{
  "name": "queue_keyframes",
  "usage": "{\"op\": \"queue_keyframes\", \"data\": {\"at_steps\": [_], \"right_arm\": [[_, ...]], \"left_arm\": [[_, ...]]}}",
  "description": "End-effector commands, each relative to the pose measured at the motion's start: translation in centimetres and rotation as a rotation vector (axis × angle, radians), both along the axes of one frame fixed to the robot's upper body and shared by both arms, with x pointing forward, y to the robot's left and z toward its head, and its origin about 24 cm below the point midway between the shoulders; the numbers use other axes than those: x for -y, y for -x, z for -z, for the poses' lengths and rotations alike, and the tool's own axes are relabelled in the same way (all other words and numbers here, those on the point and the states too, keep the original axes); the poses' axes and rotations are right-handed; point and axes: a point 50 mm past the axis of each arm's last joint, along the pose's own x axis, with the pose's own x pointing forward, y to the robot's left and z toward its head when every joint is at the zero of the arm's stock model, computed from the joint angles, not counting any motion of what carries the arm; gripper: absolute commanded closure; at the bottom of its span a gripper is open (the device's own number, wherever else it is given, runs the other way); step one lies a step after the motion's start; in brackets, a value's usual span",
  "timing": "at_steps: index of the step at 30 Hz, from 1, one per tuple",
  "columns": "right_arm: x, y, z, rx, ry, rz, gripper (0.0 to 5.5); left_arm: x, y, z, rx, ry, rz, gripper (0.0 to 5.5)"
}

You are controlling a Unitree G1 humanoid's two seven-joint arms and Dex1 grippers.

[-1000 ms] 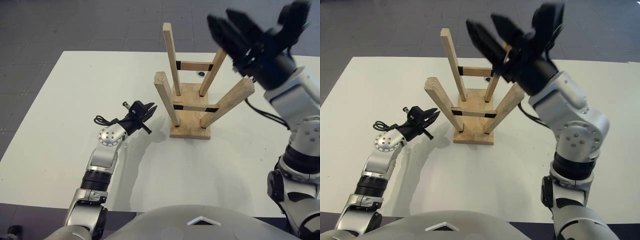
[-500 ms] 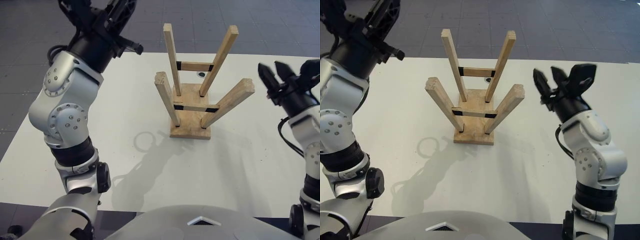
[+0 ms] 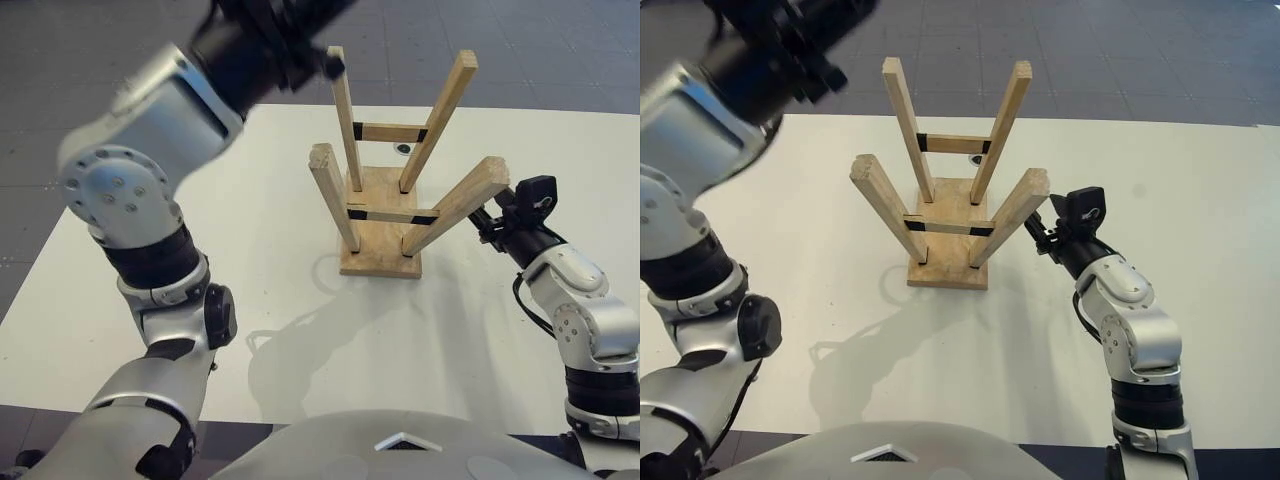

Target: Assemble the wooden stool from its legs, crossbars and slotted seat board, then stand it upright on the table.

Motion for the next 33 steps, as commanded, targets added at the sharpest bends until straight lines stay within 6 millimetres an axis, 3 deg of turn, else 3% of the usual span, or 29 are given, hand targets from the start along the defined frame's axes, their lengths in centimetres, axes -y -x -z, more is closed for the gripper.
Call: {"op": "queue_keyframes", "data": {"at_steps": [1,2,5,6,8,12,15,18,20,23,26,29,33], "right_arm": [[-0.2,0.1,0.2,0.0,0.007,-0.01,2.77],[-0.3,0.0,0.1,0.002,0.004,-0.012,2.77],[-0.4,-0.1,0.0,0.011,0.001,-0.011,2.77],[-0.4,-0.1,-0.1,0.013,0.0,-0.01,2.77],[-0.3,-0.2,-0.1,0.015,-0.001,-0.008,2.77],[-0.3,-0.1,0.0,0.011,-0.005,-0.001,2.77],[-0.5,-0.1,0.3,0.001,-0.008,-0.011,2.77],[0.3,0.3,1.5,-0.058,0.014,-0.002,2.77],[1.0,0.7,2.5,-0.115,0.036,0.01,2.77],[1.9,2.4,4.9,-0.291,0.168,-0.032,2.77],[1.0,3.6,5.1,-0.352,0.164,-0.123,2.77],[-0.9,4.0,4.6,-0.377,0.099,-0.225,2.77],[-3.2,3.1,4.1,-0.374,0.048,-0.304,2.77]], "left_arm": [[0.6,-0.5,1.3,-0.03,-0.033,0.009,5.4],[1.1,-0.7,3.6,-0.09,-0.108,0.02,5.4],[2.1,0.3,13.1,-0.323,-0.443,0.089,5.4],[2.1,1.0,15.1,-0.366,-0.529,0.105,5.4],[2.1,1.6,16.0,-0.369,-0.576,0.133,5.4],[1.7,-1.7,8.6,-0.12,-0.403,0.008,5.4],[1.2,-1.8,3.7,0.011,-0.222,0.001,5.4],[0.1,-0.2,1.1,0.079,-0.088,0.085,5.4],[-1.5,-0.5,1.1,0.061,-0.064,0.038,5.4],[-5.5,-2.4,5.6,-0.019,-0.279,-0.185,5.4],[-7.9,-2.9,10.8,-0.08,-0.468,-0.297,5.4],[-7.7,-2.4,17.2,-0.18,-0.656,-0.288,5.4],[-5.8,-0.9,22.8,-0.304,-0.773,-0.225,5.4]]}}
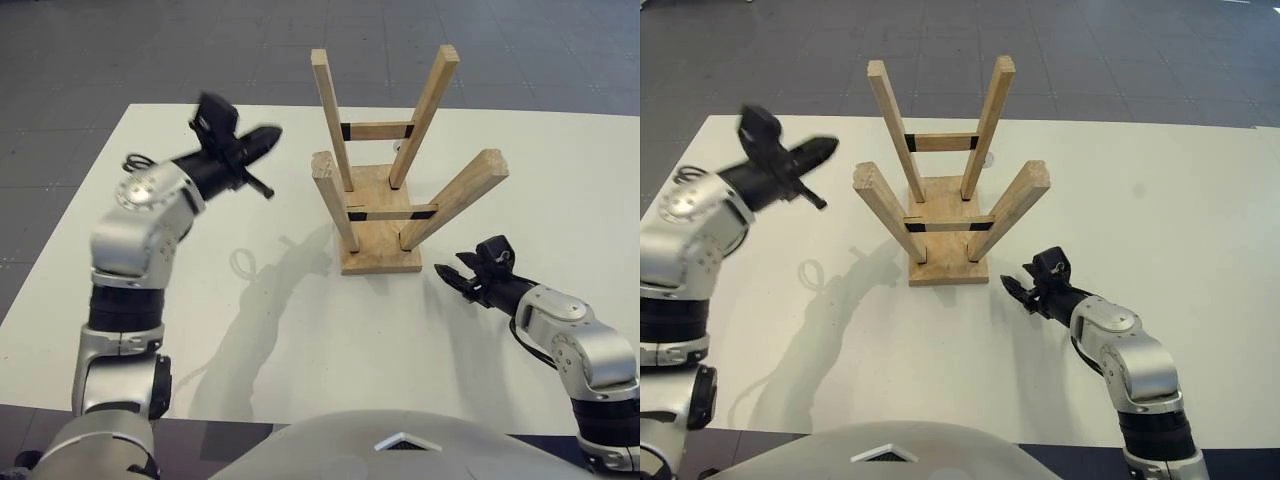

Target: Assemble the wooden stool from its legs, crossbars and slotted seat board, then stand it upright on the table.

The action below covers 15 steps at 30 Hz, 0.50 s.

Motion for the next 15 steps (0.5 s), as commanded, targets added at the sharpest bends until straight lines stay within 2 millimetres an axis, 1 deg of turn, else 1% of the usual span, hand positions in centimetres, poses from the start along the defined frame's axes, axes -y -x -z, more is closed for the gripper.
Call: {"op": "queue_keyframes", "data": {"at_steps": [1,2,5,7,9,11,15], "right_arm": [[-2.4,-1.1,-0.8,0.01,-0.062,-0.074,2.77],[-2.8,-1.3,-0.7,0.01,-0.062,-0.081,2.77],[-3.9,-1.9,0.0,-0.01,-0.064,-0.1,2.77],[-4.5,-2.4,0.5,-0.02,-0.064,-0.103,2.77],[-4.5,-3.1,1.1,-0.022,-0.028,-0.046,2.77],[-4.2,-4.0,1.1,-0.006,-0.033,0.038,2.77],[-5.2,-4.7,-0.5,0.035,-0.214,0.133,2.77]], "left_arm": [[1.9,1.5,4.3,-0.127,-0.075,0.033,5.4],[2.4,1.9,5.0,-0.142,-0.088,0.045,5.4],[3.8,3.1,6.2,-0.173,-0.089,0.066,5.4],[4.0,3.7,6.8,-0.194,-0.1,0.07,5.4],[3.9,3.7,6.8,-0.191,-0.096,0.058,5.4],[3.5,3.4,6.5,-0.175,-0.093,0.036,5.4],[2.3,2.9,6.7,-0.176,-0.124,-0.022,5.4]]}}
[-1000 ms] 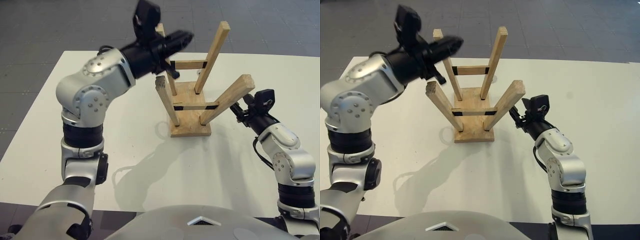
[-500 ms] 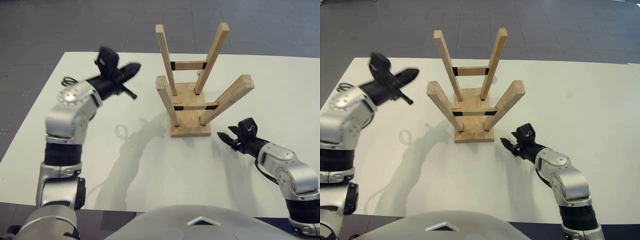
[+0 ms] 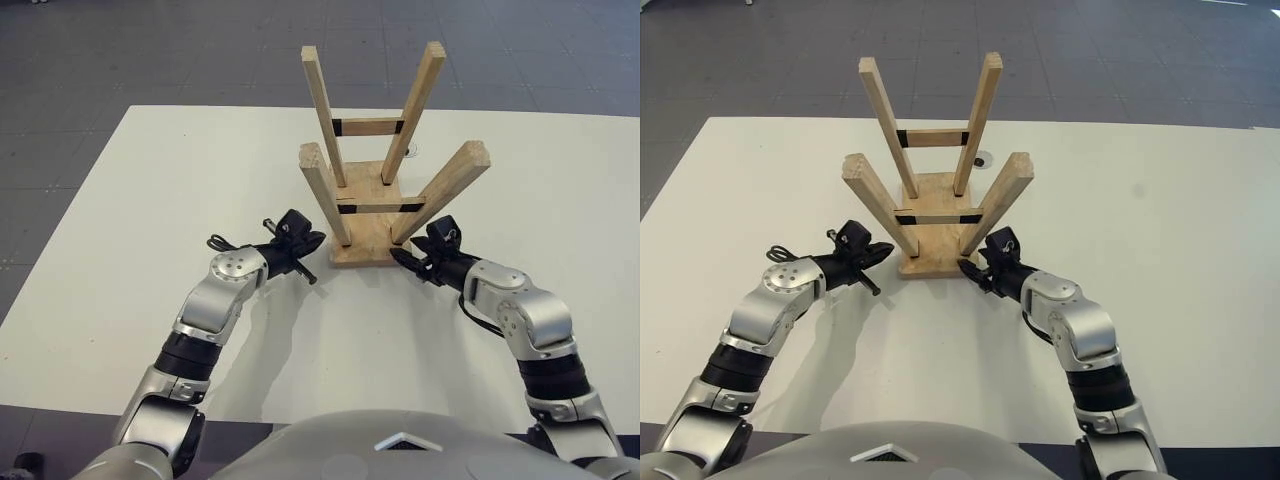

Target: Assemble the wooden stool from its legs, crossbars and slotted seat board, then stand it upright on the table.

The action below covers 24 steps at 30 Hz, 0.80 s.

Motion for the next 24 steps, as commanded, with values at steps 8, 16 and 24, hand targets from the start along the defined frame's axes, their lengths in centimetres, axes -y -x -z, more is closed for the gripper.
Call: {"op": "queue_keyframes", "data": {"at_steps": [8,16,24], "right_arm": [[-0.9,-1.9,-2.8,0.091,-0.122,0.306,3.07],[0.0,-2.5,-1.7,0.061,-0.097,0.346,4.29],[4.3,-2.8,-1.8,0.152,-0.137,-0.202,4.47]], "left_arm": [[-1.0,-0.7,0.2,0.004,-0.038,-0.056,5.4],[-1.8,-1.6,-0.2,0.02,-0.041,-0.072,5.4],[-7.9,-3.1,-0.6,0.01,-0.118,-0.131,5.4]]}}
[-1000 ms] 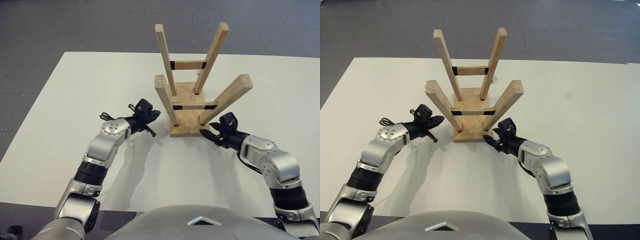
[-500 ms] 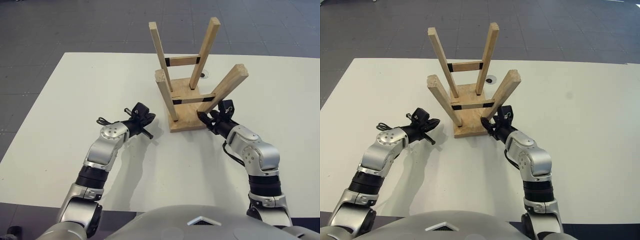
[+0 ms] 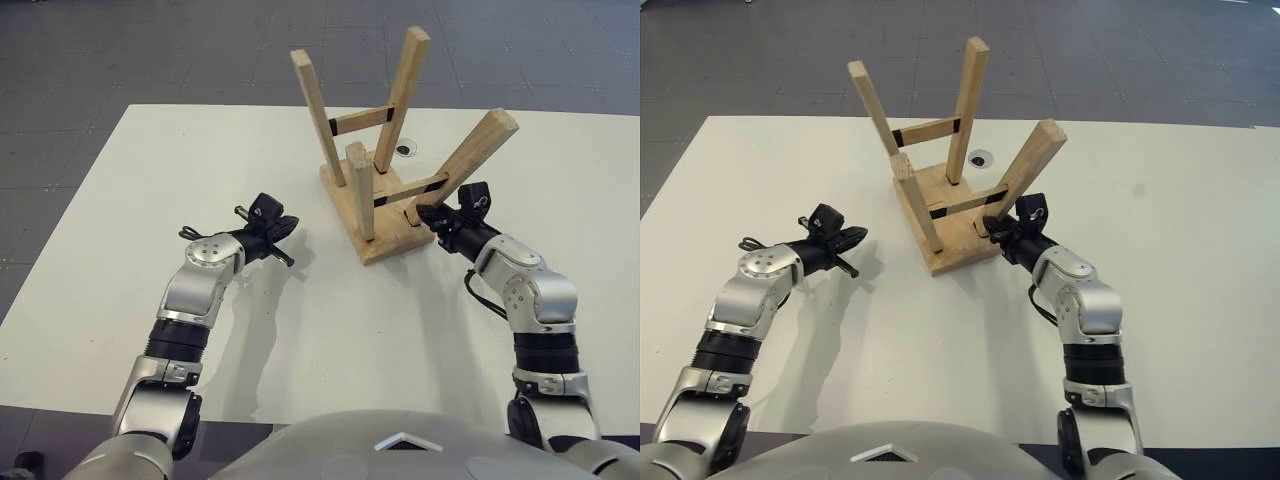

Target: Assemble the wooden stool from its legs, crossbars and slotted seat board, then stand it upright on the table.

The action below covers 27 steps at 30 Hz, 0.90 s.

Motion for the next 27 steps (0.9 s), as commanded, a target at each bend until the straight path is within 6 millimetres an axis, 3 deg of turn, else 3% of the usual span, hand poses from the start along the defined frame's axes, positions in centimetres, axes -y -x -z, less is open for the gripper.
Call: {"op": "queue_keyframes", "data": {"at_steps": [1,5,9,14,18,23,27], "right_arm": [[1.1,0.8,-0.6,0.042,0.016,-0.274,4.47],[1.8,2.3,-2.1,0.06,0.073,-0.576,4.47],[1.4,2.5,-2.2,0.03,0.177,-0.802,4.47],[2.2,0.2,-1.8,0.074,0.268,-0.713,4.47],[2.6,-0.5,-2.2,0.106,0.264,-0.67,3.58],[3.4,-0.2,-2.0,0.063,0.299,-0.704,3.52],[5.3,1.3,-2.1,0.012,0.293,-0.665,3.52]], "left_arm": [[-3.8,-1.0,-0.5,-0.019,-0.067,-0.031,5.4],[-6.7,-0.2,1.1,-0.121,-0.152,-0.005,5.4],[-7.3,0.3,2.1,-0.163,-0.161,0.016,5.4],[-5.5,0.1,2.0,-0.139,-0.126,0.067,5.4],[-4.2,0.3,1.3,-0.101,-0.078,0.081,5.4],[-3.0,0.1,0.3,-0.071,-0.029,0.089,5.4],[-4.1,0.5,-1.2,-0.087,-0.074,0.139,5.4]]}}
